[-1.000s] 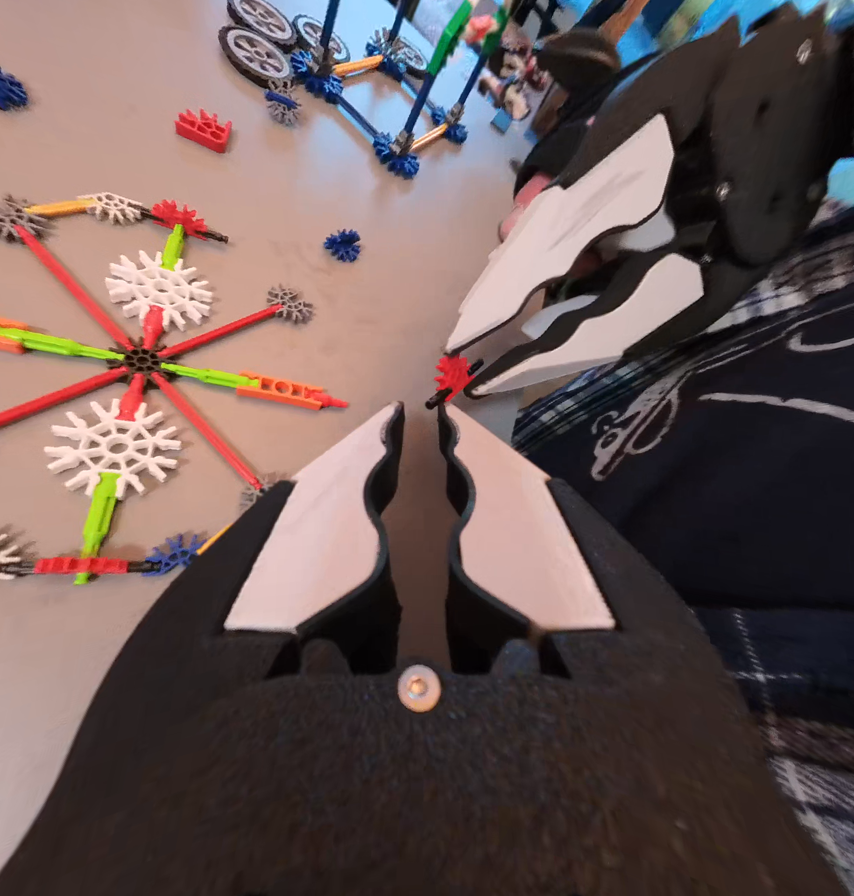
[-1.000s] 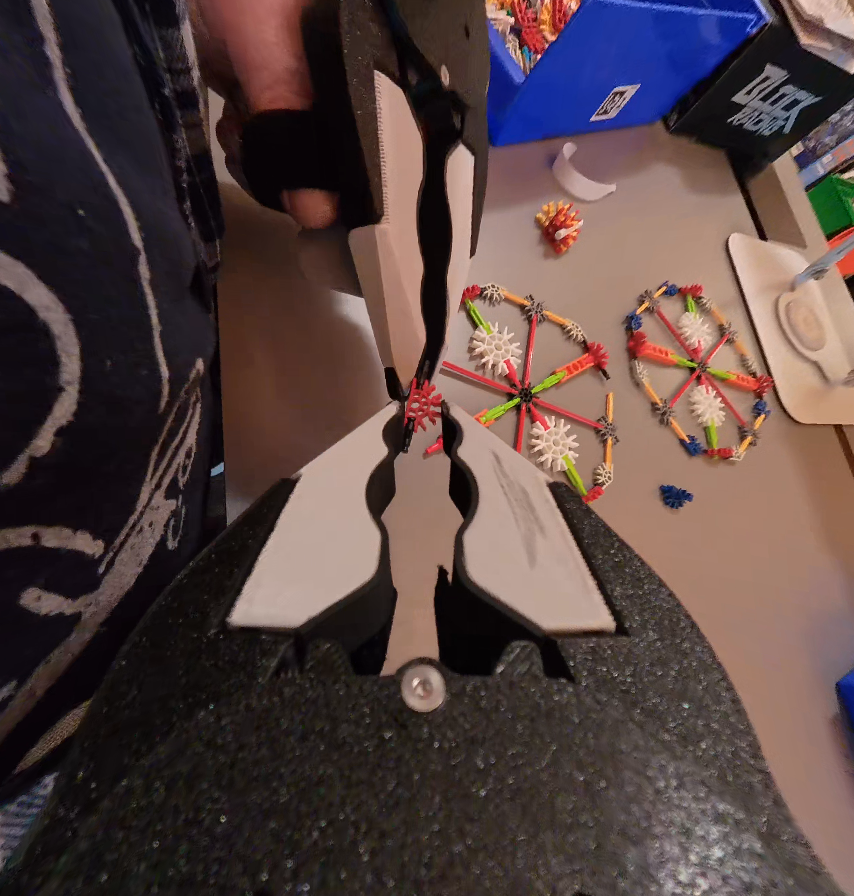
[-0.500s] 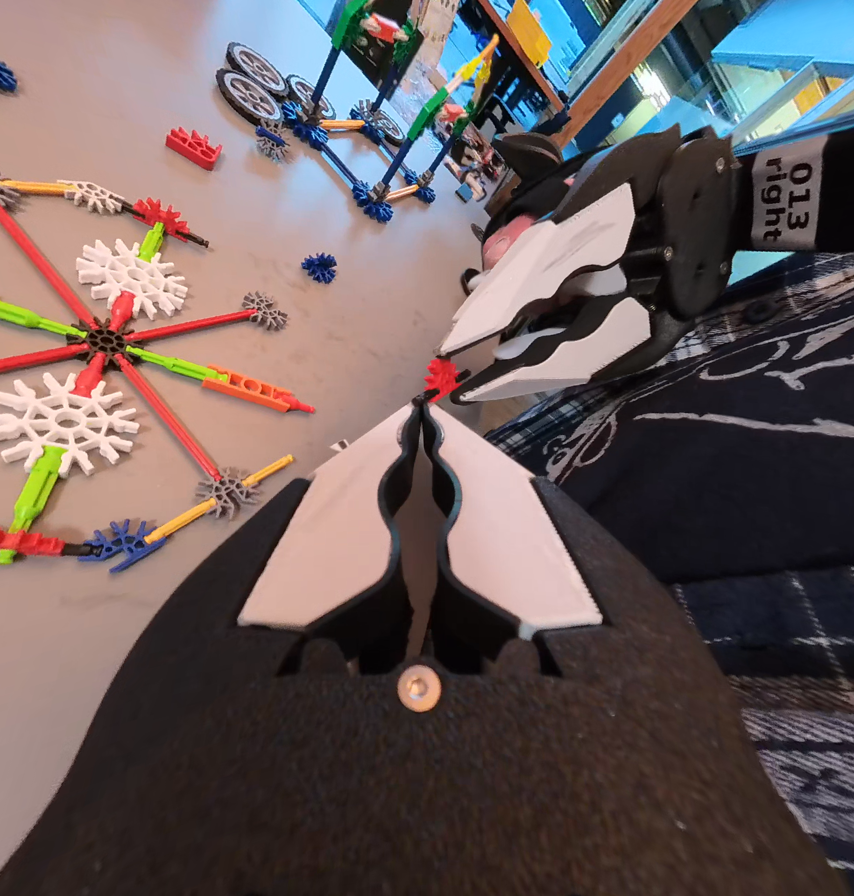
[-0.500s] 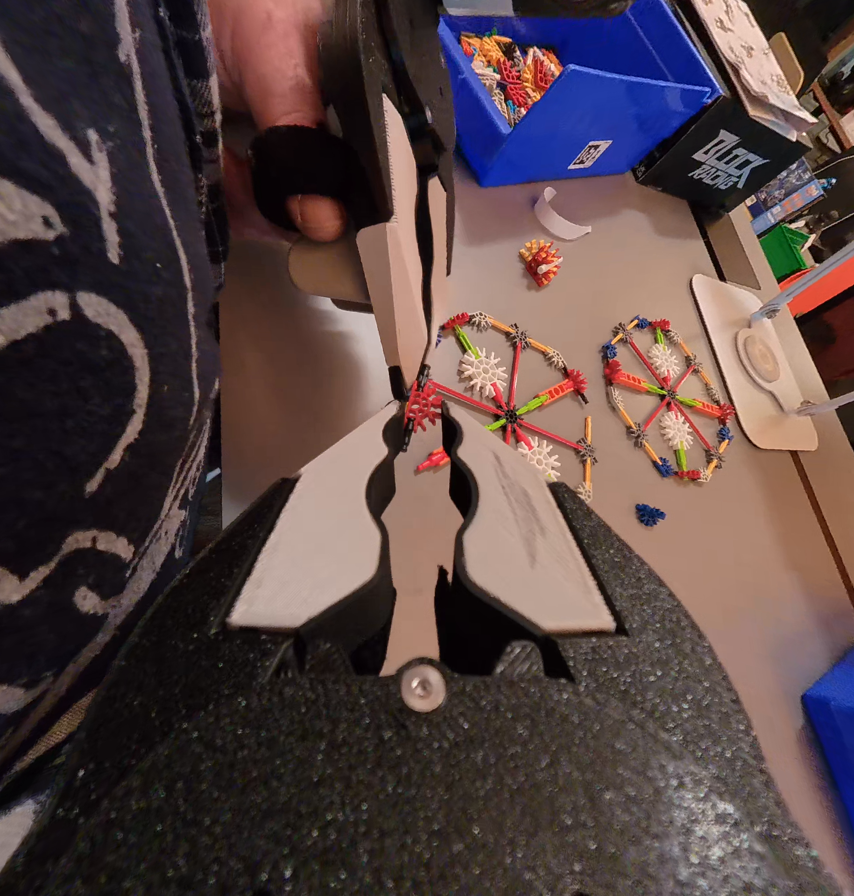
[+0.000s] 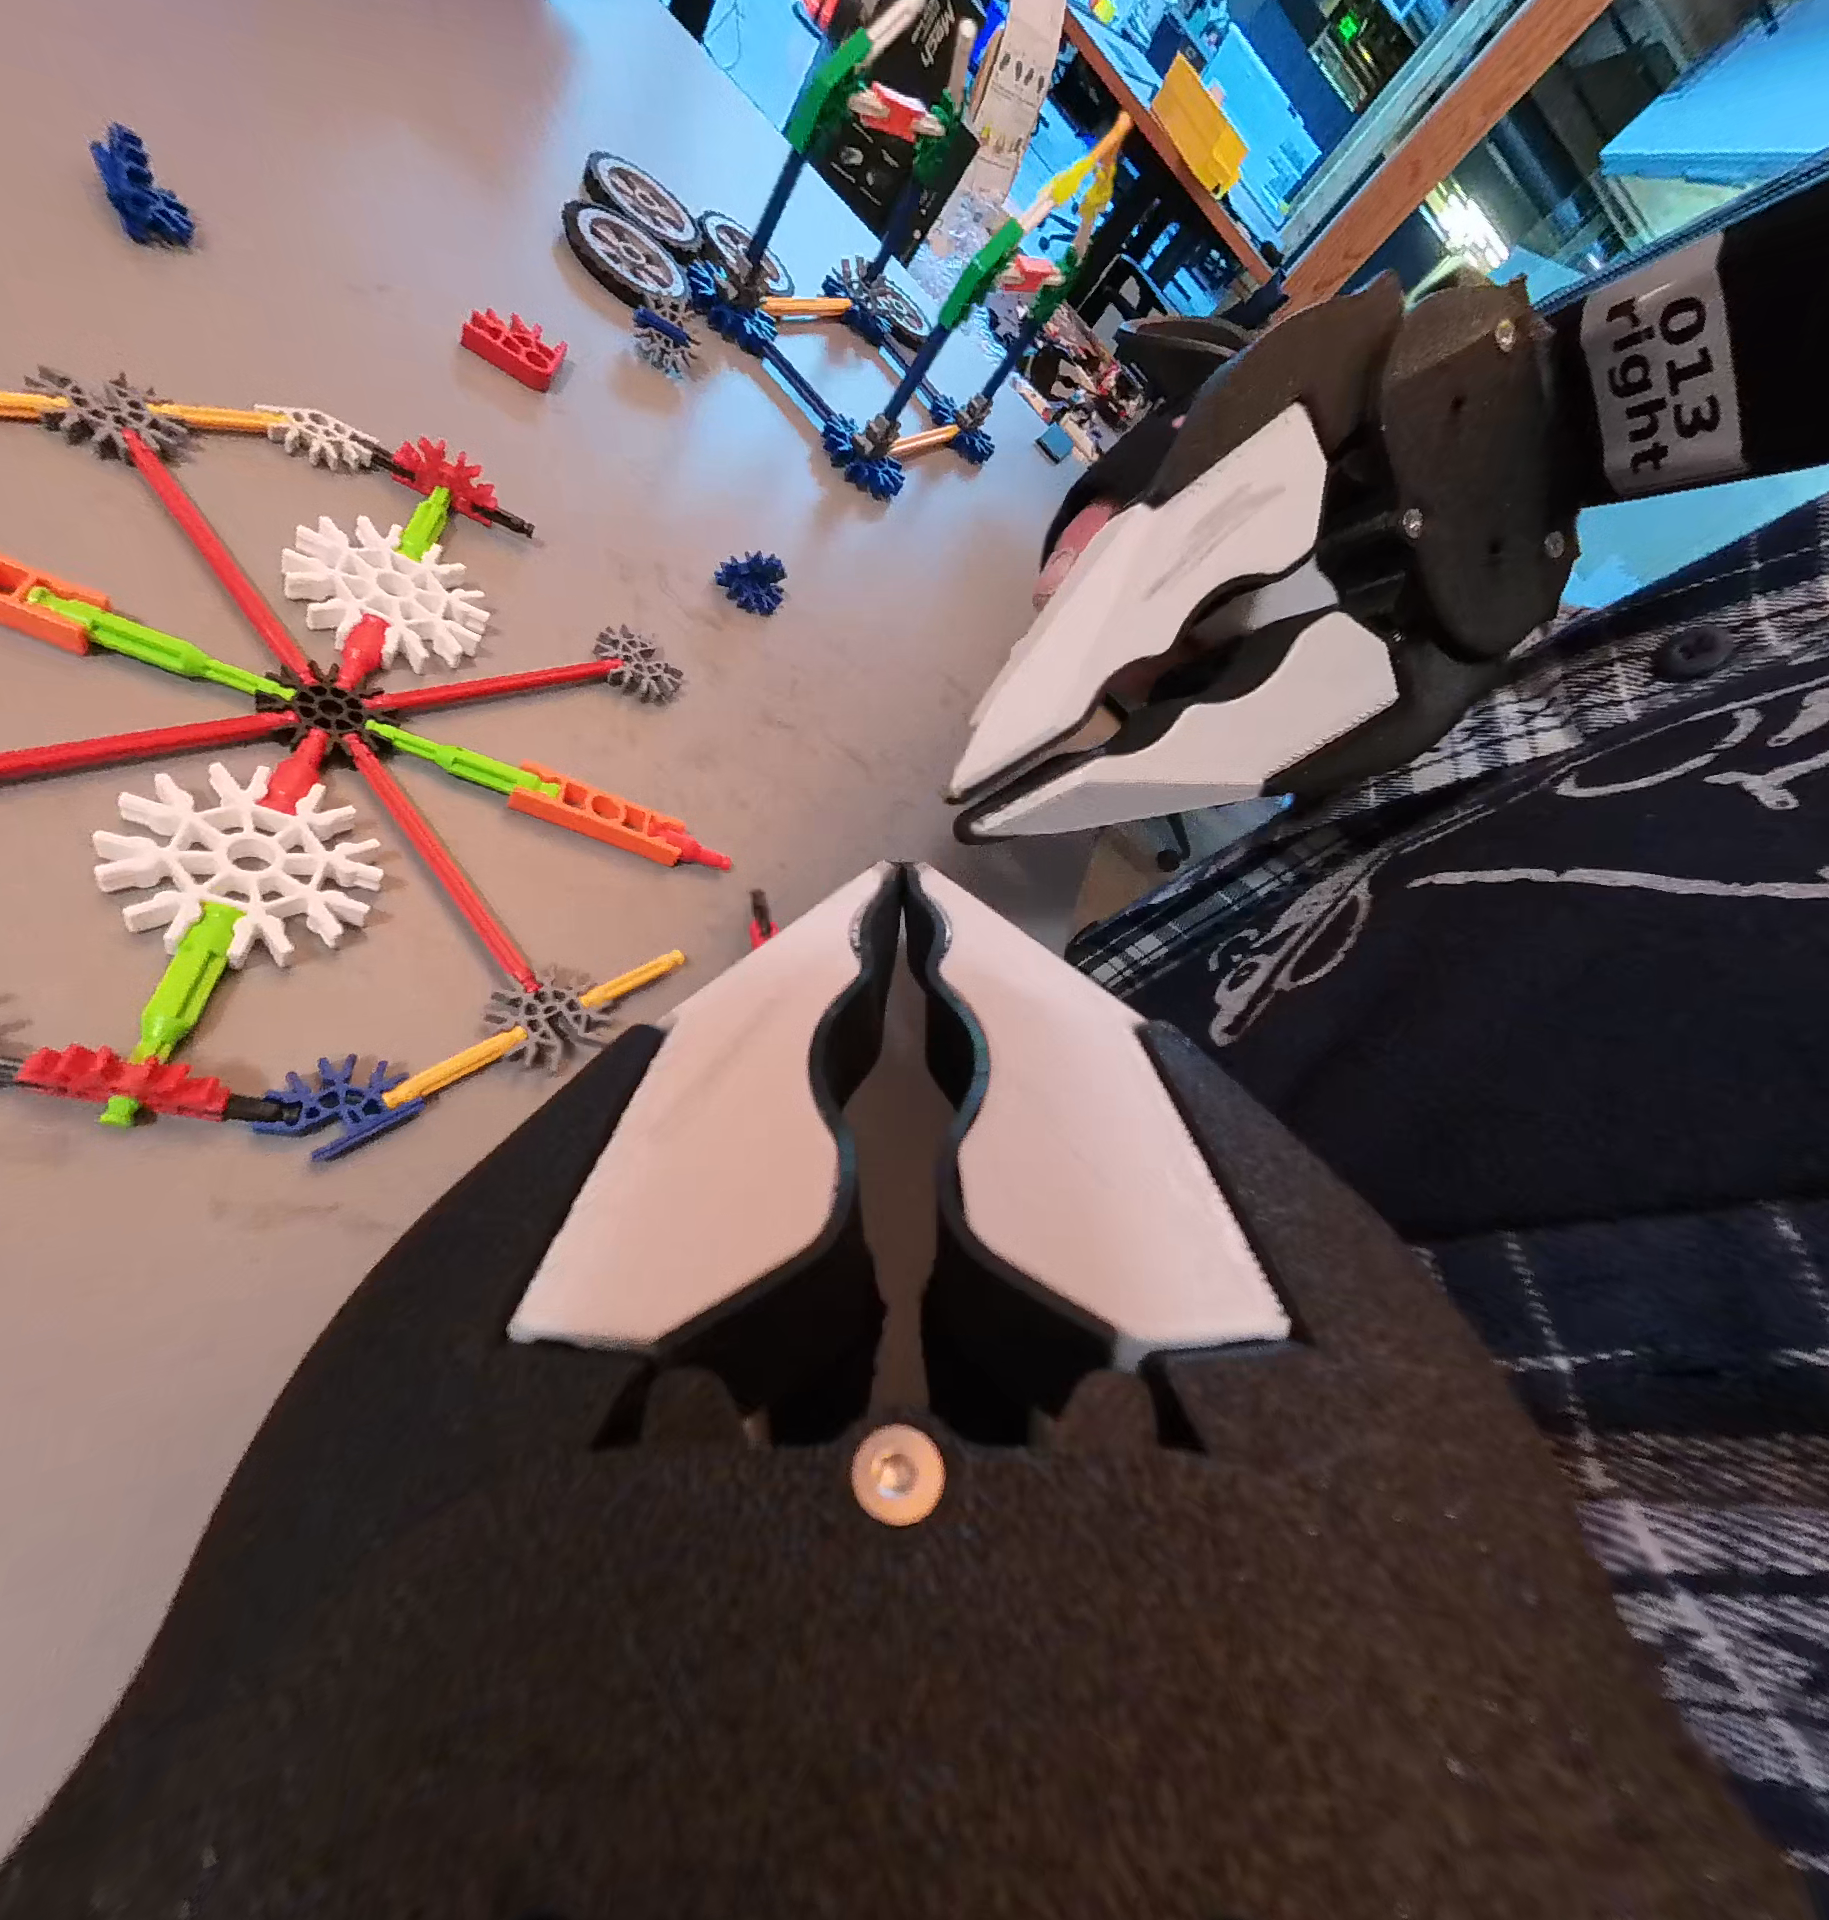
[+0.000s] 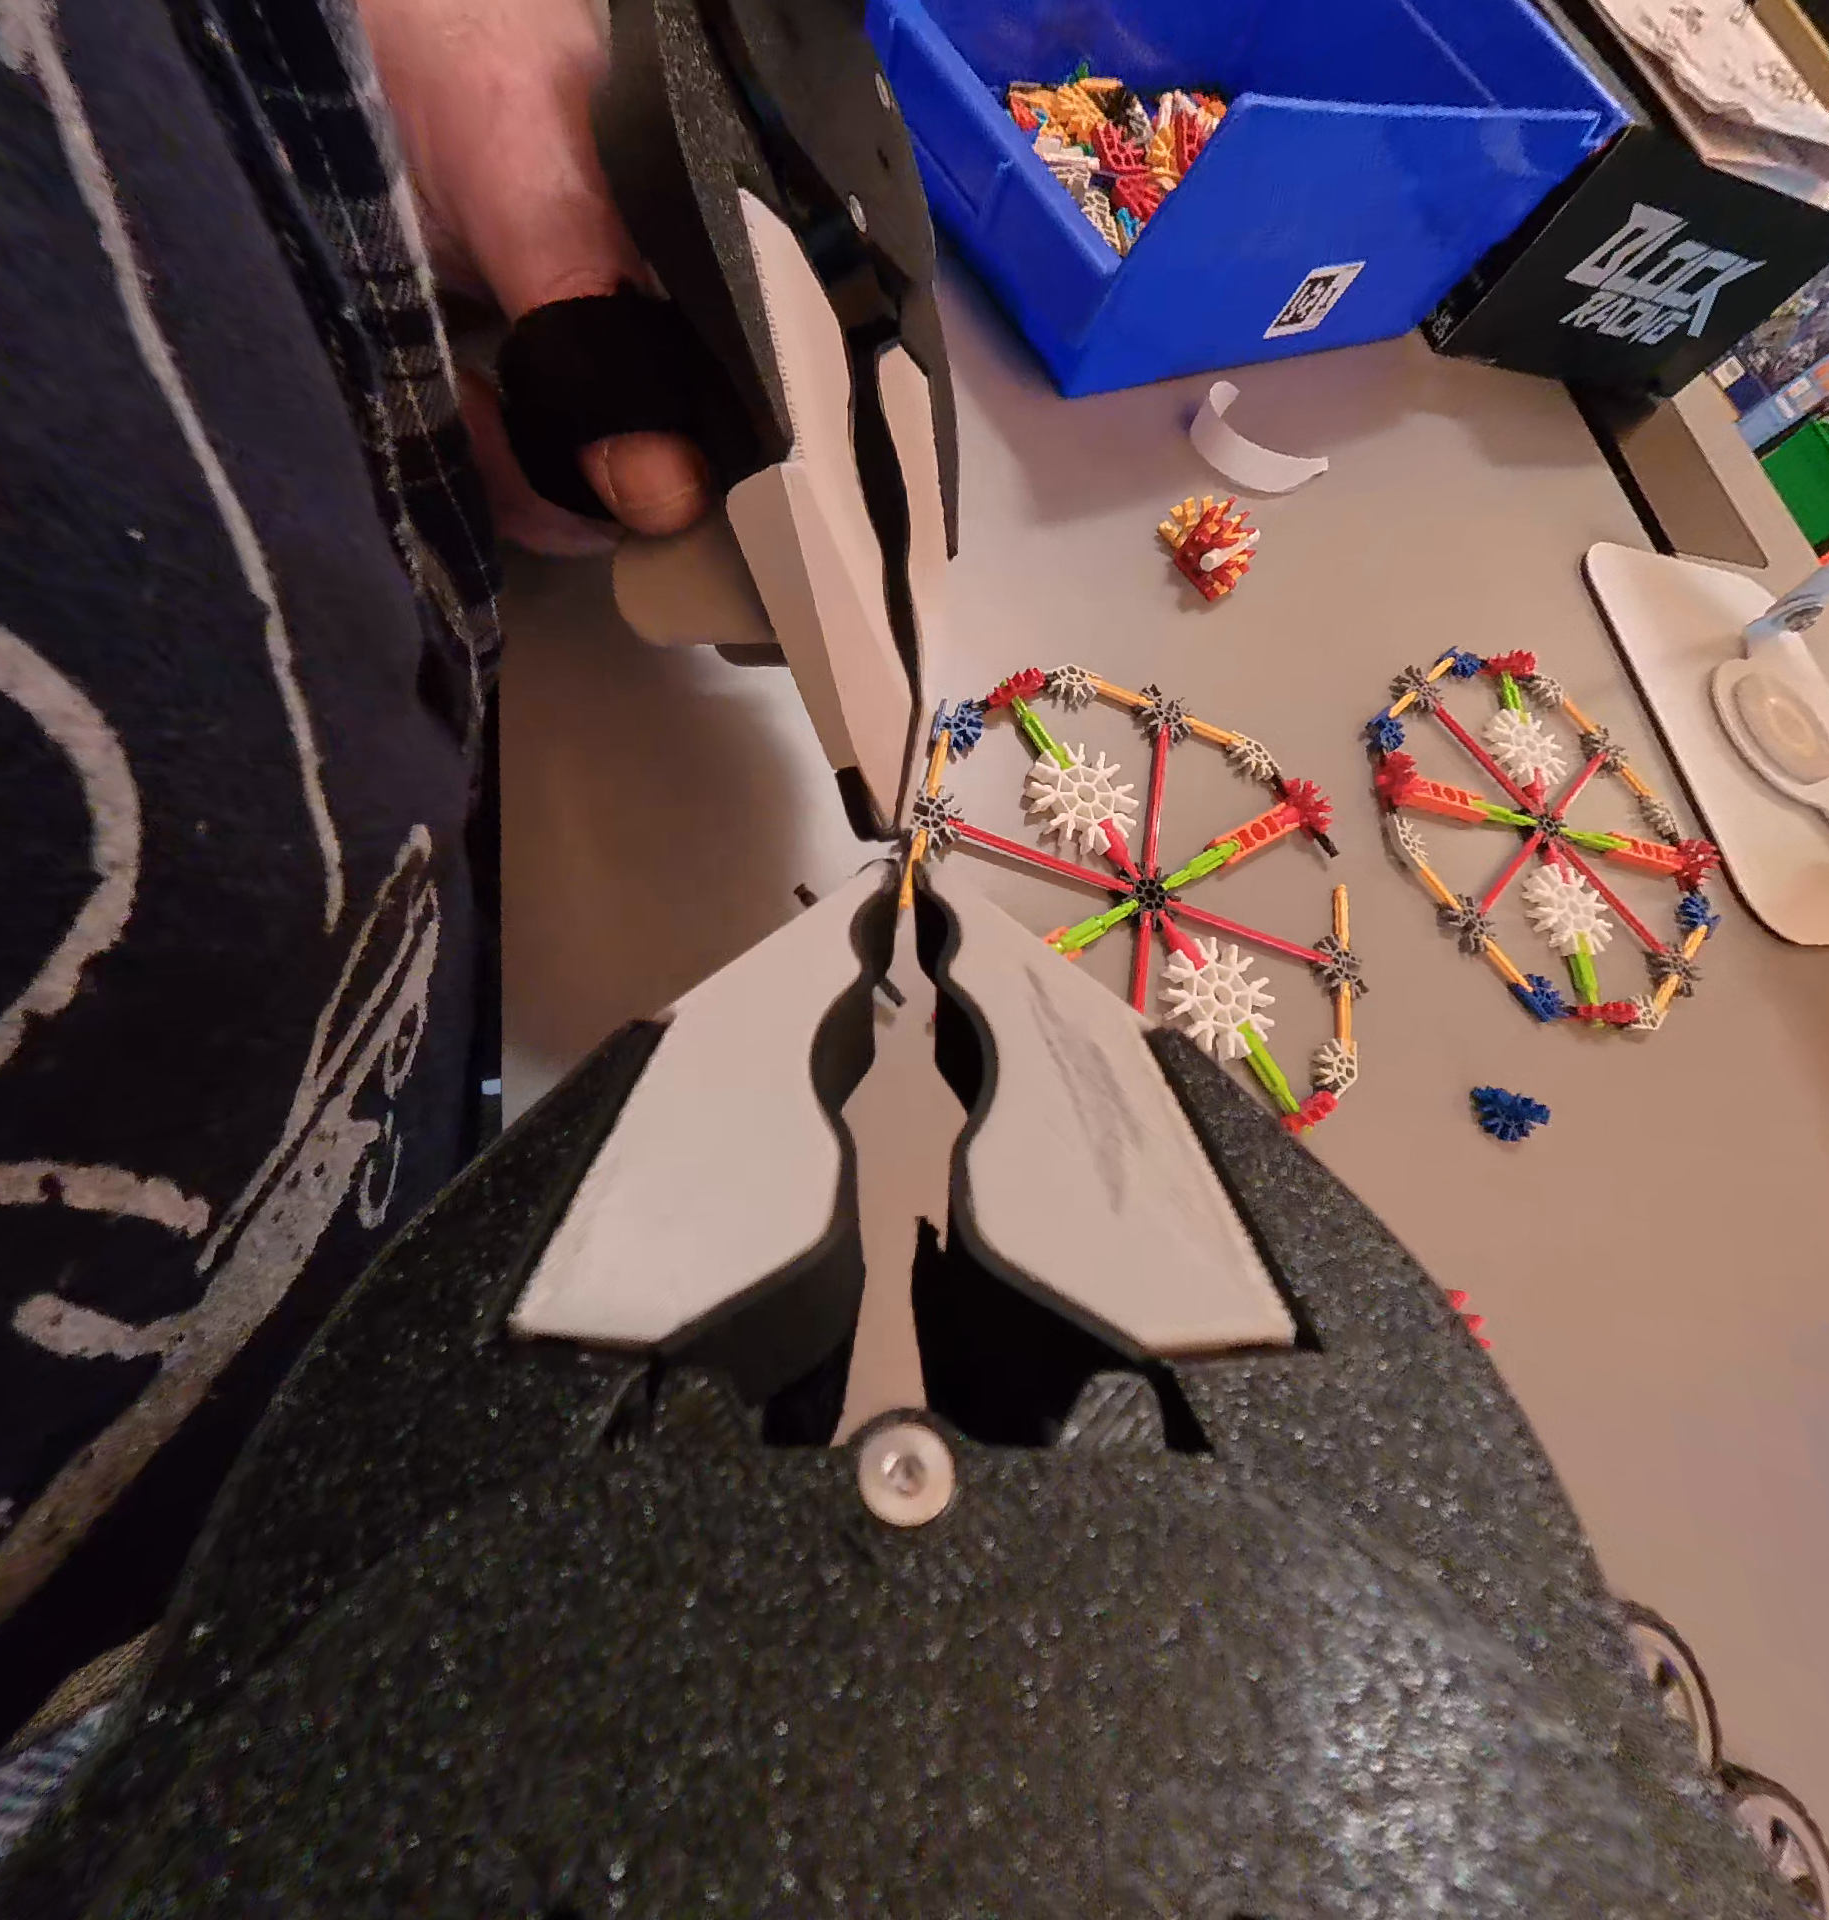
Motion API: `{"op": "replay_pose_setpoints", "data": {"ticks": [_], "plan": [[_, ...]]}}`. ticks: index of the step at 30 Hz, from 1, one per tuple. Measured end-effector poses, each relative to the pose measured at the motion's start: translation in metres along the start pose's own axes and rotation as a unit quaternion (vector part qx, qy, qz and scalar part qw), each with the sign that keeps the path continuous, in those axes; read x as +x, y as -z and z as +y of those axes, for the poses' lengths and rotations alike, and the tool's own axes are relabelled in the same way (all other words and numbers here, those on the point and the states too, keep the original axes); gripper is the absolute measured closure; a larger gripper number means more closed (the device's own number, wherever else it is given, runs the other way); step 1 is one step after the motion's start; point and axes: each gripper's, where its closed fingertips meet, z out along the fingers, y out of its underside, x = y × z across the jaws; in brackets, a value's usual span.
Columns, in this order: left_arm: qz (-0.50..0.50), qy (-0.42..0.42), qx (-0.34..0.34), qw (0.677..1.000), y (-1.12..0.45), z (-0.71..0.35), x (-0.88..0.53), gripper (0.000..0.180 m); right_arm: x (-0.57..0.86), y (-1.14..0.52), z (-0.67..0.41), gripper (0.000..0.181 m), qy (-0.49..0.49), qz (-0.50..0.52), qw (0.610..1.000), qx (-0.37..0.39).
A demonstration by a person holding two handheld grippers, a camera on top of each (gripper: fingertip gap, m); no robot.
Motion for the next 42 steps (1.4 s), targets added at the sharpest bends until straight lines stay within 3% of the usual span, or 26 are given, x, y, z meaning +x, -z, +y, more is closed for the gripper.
{"op": "replay_pose_setpoints", "data": {"ticks": [7, 15, 25, 29, 33, 42], "plan": [[-0.065, -0.037, -0.034, 0.997, 0.011, 0.007, -0.020, 0.180, 0.001, 0.002, 0.029, 0.167, -0.063, -0.009, 0.997, -0.041], [-0.144, -0.199, -0.165, 0.955, -0.003, 0.038, -0.035, 0.170, -0.008, -0.016, 0.049, 0.162, -0.062, -0.037, 0.993, -0.091], [-0.168, -0.252, -0.201, 0.932, -0.009, 0.046, -0.044, 0.176, -0.015, -0.029, 0.060, 0.180, -0.088, -0.065, 0.988, -0.107], [-0.159, -0.249, -0.202, 0.934, -0.009, 0.047, -0.042, 0.178, -0.014, -0.028, 0.060, 0.179, -0.098, -0.068, 0.987, -0.103], [-0.140, -0.219, -0.197, 0.945, -0.010, 0.046, -0.038, 0.178, -0.012, -0.023, 0.048, 0.167, -0.082, -0.057, 0.992, -0.075], [-0.046, -0.071, -0.148, 0.985, -0.012, 0.030, -0.020, 0.178, -0.008, -0.020, 0.032, 0.168, 0.041, 0.004, 0.997, -0.060]]}}
